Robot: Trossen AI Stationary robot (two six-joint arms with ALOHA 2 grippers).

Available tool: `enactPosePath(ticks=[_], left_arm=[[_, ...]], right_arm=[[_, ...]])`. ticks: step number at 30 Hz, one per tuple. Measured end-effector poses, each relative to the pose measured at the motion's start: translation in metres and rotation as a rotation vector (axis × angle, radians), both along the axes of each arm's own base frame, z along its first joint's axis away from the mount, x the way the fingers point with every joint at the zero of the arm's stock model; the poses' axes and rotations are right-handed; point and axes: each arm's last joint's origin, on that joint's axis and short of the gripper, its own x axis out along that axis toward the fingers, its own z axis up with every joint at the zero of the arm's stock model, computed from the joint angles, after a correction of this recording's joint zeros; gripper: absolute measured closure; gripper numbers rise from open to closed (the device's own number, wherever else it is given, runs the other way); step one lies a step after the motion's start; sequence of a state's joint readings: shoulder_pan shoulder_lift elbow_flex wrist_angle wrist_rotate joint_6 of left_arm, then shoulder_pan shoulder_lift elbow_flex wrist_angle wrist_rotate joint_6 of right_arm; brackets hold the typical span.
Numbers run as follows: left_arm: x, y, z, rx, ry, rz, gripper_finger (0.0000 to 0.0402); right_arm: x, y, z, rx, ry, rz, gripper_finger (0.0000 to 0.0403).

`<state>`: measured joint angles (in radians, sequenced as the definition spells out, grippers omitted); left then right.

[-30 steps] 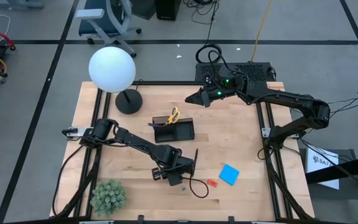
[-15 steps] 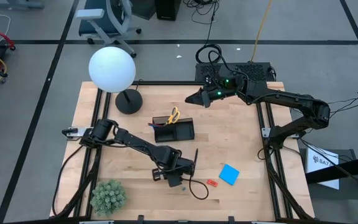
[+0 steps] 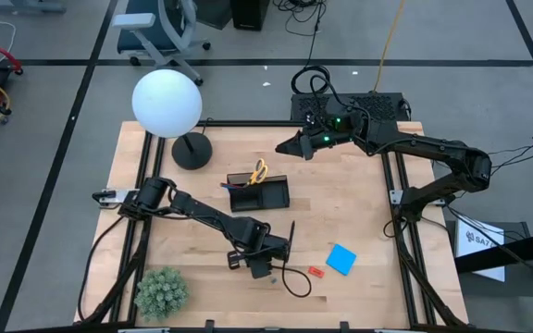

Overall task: Pick and place office supplies into organizer
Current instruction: Put the white pen into the black organizer

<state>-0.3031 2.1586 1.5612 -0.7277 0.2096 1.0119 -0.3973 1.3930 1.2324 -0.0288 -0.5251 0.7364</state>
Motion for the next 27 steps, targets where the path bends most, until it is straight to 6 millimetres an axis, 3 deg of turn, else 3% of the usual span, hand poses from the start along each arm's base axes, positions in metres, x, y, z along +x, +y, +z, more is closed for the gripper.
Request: enactPosePath(ticks=[10,27], left_arm=[[0.001,-0.001,0.001,-0.007,-0.012,0.001,0.0397],[-0.004,-0.018,0.005,0.036,-0.040,0.012,0.0401]], right_arm=[[0.000,0.000,-0.001,0.003,0.006,0.000,0.0259],[0.000,0.000,-0.001,0.006,0.007,-0.001,0.0259]])
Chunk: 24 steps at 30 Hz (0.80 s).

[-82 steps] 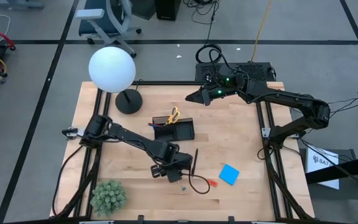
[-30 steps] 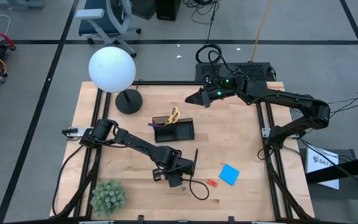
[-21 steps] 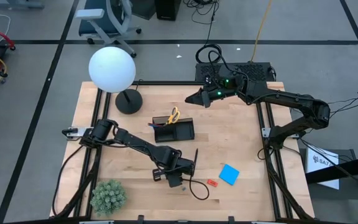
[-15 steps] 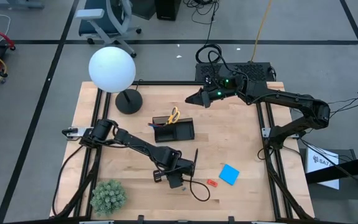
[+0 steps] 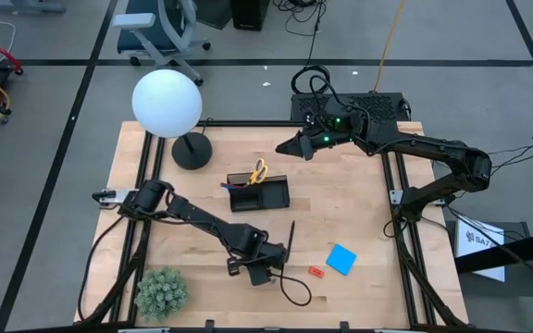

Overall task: Pick and place office supplies into organizer
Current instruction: Put the white pen into the black organizer

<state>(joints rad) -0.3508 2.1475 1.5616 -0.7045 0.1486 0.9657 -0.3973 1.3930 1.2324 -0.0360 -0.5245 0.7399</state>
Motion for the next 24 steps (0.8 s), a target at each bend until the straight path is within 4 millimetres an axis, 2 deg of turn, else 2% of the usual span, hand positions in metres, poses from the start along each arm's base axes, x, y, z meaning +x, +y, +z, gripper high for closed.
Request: enactPosePath(ticks=[8,24], left_arm=[[-0.005,0.004,0.023,0.012,-0.035,0.021,0.0400],[-0.014,0.005,0.052,-0.014,-0.061,0.115,0.0401]], right_arm=[[0.000,0.000,0.000,0.005,0.001,-0.005,0.0259],[0.000,0.000,0.000,0.005,-0.002,-0.005,0.0259]])
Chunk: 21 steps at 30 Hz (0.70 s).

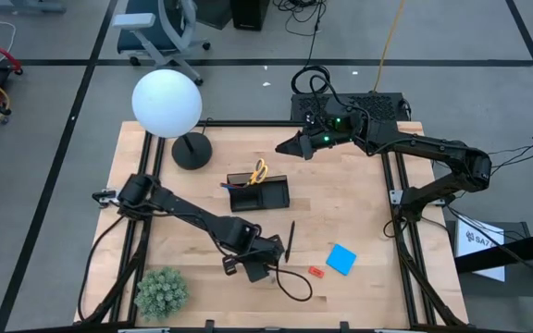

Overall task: Pick and place office supplies into organizer
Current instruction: Put the white pen into the black organizer

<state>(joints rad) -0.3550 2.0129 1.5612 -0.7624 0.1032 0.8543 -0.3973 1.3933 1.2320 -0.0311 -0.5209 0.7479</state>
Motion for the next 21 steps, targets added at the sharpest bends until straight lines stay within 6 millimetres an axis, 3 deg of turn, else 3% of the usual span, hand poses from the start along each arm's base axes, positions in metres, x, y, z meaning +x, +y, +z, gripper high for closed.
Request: enactPosePath(ticks=[21], left_arm=[[-0.020,0.007,0.060,-0.101,-0.090,0.165,0.0401]], right_arm=[[0.000,-0.001,0.000,-0.001,-0.003,-0.003,0.0259]])
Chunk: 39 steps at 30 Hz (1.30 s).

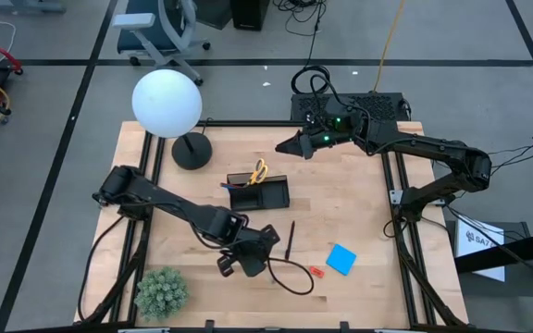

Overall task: Pick and place office supplies into organizer
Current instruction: Put the white pen into the black organizer

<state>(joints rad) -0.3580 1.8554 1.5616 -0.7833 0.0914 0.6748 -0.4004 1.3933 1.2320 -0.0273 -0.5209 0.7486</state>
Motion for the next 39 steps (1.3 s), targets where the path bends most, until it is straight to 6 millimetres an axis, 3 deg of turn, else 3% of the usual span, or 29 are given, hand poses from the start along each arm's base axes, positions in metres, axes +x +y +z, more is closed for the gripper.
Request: enactPosePath(ticks=[10,20,29,39], left_arm=[[-0.011,0.004,0.025,-0.059,-0.045,0.084,0.0401],[-0.022,0.011,0.055,-0.143,-0.119,0.217,0.0401],[-0.020,0.033,0.082,-0.304,-0.226,0.415,0.0401],[-0.011,0.061,0.093,-0.394,-0.301,0.578,0.0401]], right_arm=[[-0.001,-0.002,0.000,-0.003,-0.001,-0.003,0.0259],[-0.006,-0.016,0.000,-0.001,-0.001,-0.051,0.0259],[-0.009,-0.024,0.002,-0.009,-0.020,-0.077,0.0259],[-0.010,-0.029,0.007,-0.033,-0.070,-0.091,0.0259]])
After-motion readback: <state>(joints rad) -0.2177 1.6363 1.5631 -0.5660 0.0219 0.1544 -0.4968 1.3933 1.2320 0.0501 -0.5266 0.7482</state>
